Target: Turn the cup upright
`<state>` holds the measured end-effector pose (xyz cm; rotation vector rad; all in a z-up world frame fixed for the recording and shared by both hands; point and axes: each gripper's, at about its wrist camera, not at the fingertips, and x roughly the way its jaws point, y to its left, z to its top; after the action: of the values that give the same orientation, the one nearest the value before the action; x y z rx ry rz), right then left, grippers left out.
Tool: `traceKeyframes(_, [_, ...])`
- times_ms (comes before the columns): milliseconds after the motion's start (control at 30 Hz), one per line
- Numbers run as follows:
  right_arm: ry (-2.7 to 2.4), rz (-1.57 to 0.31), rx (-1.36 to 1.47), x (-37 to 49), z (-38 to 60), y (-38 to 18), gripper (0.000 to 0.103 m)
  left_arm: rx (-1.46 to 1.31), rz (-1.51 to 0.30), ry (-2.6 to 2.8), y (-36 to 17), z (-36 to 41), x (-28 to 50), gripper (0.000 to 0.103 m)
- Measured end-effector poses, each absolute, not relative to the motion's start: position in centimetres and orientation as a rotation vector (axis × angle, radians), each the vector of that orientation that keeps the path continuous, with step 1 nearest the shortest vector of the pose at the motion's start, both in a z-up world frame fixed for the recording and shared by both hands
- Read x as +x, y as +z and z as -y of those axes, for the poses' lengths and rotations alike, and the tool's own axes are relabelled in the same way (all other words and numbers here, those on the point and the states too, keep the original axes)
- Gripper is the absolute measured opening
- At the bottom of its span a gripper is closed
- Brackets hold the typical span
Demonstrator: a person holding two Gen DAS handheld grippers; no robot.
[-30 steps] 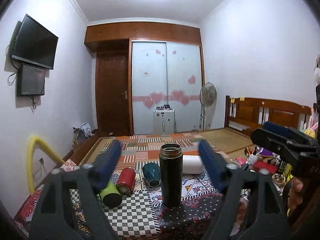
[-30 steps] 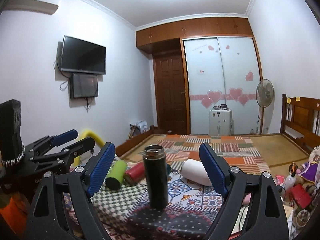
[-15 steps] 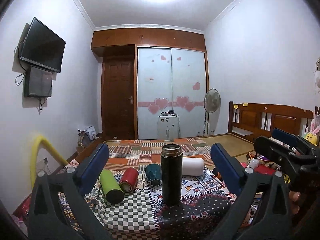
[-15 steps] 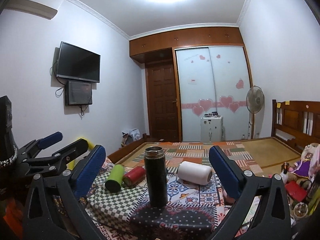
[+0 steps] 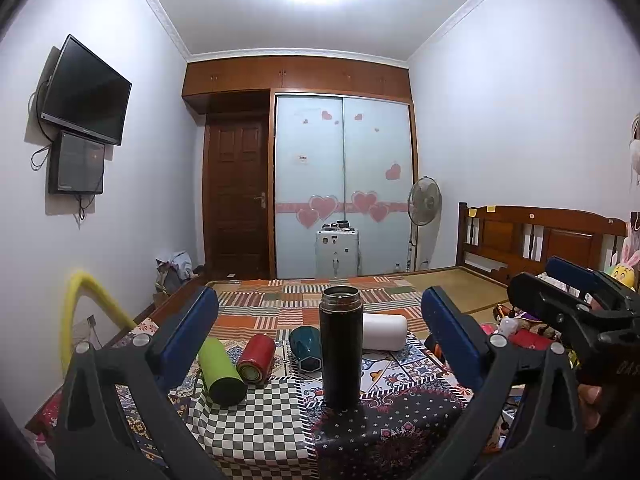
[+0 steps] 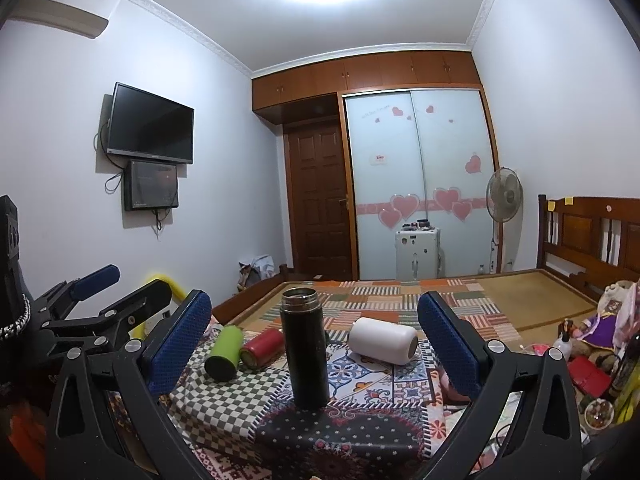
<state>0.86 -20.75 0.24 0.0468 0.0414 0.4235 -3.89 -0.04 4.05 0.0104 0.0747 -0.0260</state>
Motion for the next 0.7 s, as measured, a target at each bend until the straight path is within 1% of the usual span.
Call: traceKeyframes(700, [0.412, -0.048, 0.031, 0.99, 20.43, 0.45, 0.103, 0.016, -0.088, -0.041, 3.59, 0.22, -3.29, 0.103])
